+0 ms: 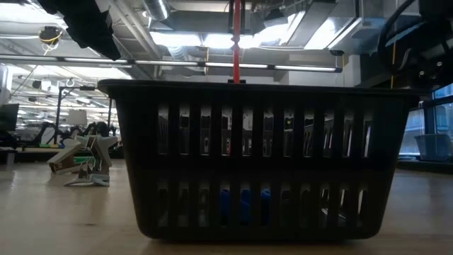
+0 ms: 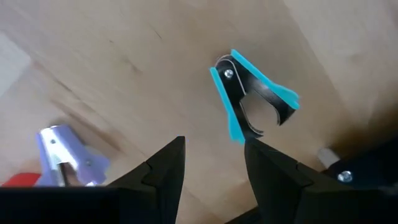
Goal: Pick and place Stapler, Stapler remover, tape
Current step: Put the top right light blue staple remover into the transparent bin
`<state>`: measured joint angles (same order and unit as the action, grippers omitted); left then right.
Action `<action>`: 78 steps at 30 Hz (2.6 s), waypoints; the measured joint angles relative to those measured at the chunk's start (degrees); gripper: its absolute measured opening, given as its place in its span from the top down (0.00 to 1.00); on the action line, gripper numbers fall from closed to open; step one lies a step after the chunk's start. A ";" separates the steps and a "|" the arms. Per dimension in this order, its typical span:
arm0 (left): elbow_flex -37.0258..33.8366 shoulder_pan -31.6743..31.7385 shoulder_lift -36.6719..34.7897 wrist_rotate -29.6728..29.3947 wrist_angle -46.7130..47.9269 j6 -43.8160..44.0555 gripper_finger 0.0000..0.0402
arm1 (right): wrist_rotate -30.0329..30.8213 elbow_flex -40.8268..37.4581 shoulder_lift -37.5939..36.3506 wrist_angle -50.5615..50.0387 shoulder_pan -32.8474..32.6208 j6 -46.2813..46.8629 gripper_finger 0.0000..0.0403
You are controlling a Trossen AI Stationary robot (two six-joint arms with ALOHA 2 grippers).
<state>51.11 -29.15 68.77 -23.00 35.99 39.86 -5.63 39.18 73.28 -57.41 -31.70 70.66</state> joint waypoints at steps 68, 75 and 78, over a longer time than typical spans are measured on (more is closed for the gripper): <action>0.00 0.00 0.00 -2.22 0.16 -1.62 0.54 | 23.85 11.41 -2.64 -9.59 2.83 -10.54 1.00; 0.00 0.11 0.00 -5.86 0.06 -2.12 0.54 | 27.93 11.41 -6.58 -3.65 15.53 -24.21 1.00; 0.00 0.31 0.00 -6.01 -0.04 -2.14 0.54 | 26.19 11.41 -6.71 4.38 22.79 -34.89 1.00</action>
<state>51.11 -28.83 68.77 -29.02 35.95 37.71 20.57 50.59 66.57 -53.02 -8.91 35.77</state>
